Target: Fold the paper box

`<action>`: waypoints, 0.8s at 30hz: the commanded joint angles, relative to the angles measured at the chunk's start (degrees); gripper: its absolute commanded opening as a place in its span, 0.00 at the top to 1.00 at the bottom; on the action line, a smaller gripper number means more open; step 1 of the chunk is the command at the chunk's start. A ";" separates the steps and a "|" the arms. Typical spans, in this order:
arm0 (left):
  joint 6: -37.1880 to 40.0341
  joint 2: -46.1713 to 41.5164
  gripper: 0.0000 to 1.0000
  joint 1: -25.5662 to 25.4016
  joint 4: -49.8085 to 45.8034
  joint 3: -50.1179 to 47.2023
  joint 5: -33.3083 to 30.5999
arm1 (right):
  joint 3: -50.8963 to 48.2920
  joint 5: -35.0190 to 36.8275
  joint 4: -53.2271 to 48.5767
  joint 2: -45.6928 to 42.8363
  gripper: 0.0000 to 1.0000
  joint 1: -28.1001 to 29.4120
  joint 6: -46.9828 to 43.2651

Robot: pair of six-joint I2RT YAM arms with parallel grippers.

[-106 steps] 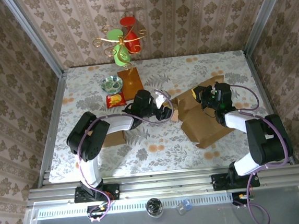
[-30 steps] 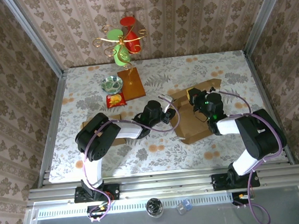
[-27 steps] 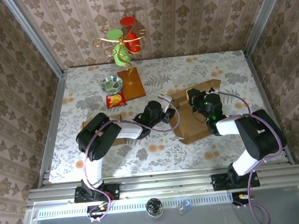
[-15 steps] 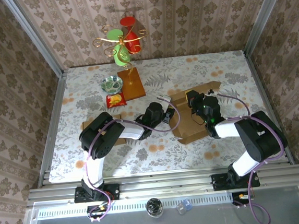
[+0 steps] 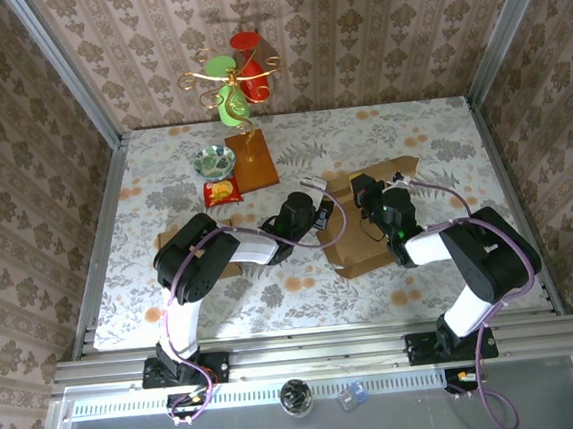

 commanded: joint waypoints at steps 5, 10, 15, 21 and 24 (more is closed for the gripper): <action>-1.65 0.03 0.74 -0.55 -0.14 1.41 -4.09 | -0.85 2.17 -8.86 2.35 1.00 1.87 -1.15; -4.79 -0.63 0.78 -2.03 -0.55 1.07 -9.96 | -0.51 3.55 -9.93 1.42 1.00 2.59 -0.75; -7.62 -0.30 0.78 -3.58 -0.54 2.07 -12.52 | -0.33 4.81 -11.32 0.93 1.00 3.63 -0.63; -10.62 -1.40 0.74 -4.66 -0.15 0.86 -13.06 | -0.42 5.78 -11.71 0.64 1.00 3.76 -0.28; -11.66 -2.05 0.74 -4.68 0.28 -0.60 -12.92 | -0.33 5.70 -11.88 0.44 1.00 3.82 -0.27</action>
